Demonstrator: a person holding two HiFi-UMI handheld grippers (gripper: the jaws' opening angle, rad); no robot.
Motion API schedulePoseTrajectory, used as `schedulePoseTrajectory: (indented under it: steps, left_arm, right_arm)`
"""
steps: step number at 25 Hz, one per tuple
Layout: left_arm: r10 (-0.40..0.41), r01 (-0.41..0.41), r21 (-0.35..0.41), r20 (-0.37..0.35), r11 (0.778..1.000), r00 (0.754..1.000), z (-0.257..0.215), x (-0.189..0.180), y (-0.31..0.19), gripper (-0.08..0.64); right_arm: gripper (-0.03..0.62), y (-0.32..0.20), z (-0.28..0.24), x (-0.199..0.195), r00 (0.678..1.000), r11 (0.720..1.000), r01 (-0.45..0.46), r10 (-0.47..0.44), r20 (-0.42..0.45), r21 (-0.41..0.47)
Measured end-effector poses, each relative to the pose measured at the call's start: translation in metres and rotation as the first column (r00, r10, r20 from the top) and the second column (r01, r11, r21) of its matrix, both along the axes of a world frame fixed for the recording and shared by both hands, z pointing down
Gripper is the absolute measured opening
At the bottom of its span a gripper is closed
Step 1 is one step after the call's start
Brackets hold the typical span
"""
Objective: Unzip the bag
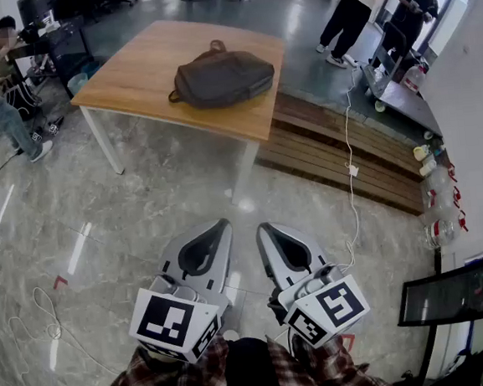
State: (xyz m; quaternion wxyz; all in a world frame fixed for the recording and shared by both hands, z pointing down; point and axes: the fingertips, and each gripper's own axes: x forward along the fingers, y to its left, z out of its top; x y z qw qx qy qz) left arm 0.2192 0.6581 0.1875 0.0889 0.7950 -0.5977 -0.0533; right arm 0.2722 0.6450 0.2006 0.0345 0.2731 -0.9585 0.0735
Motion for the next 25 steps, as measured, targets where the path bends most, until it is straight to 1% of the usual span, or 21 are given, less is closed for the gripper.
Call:
schedulePoseTrajectory:
  steps: [4,8,11,15,19,25]
  left_arm:
    - [0.011,-0.012,0.022,0.011,1.000,1.000,-0.011,-0.049,-0.038,0.009]
    - [0.019,-0.020,0.021,0.028,1.000,0.999,-0.015,-0.089,-0.070,0.009]
    - [0.038,-0.038,-0.010,0.014,0.999,0.999,-0.004,-0.108,-0.090,0.009]
    - [0.038,-0.038,-0.029,-0.002,0.999,0.999,0.007,-0.130,-0.115,0.009]
    - [0.030,-0.031,-0.048,-0.010,0.998,0.999,0.018,-0.148,-0.152,0.009]
    - [-0.006,0.006,-0.059,-0.003,0.998,1.000,0.031,-0.193,-0.230,0.009]
  right_arm:
    - [0.008,-0.039,-0.014,-0.050,1.000,1.000,-0.014,0.014,0.008,0.027]
    - [0.008,-0.076,-0.021,-0.085,0.999,0.999,-0.041,0.041,0.026,0.031]
    - [0.008,-0.093,-0.011,-0.104,0.998,0.998,-0.057,0.057,0.006,0.008]
    - [0.008,-0.118,0.003,-0.128,0.999,0.999,-0.045,0.045,-0.025,-0.020]
    - [0.008,-0.158,0.013,-0.145,0.998,0.998,-0.046,0.045,-0.038,-0.033]
    - [0.008,-0.239,0.026,-0.188,0.999,0.999,-0.022,0.020,-0.036,-0.041]
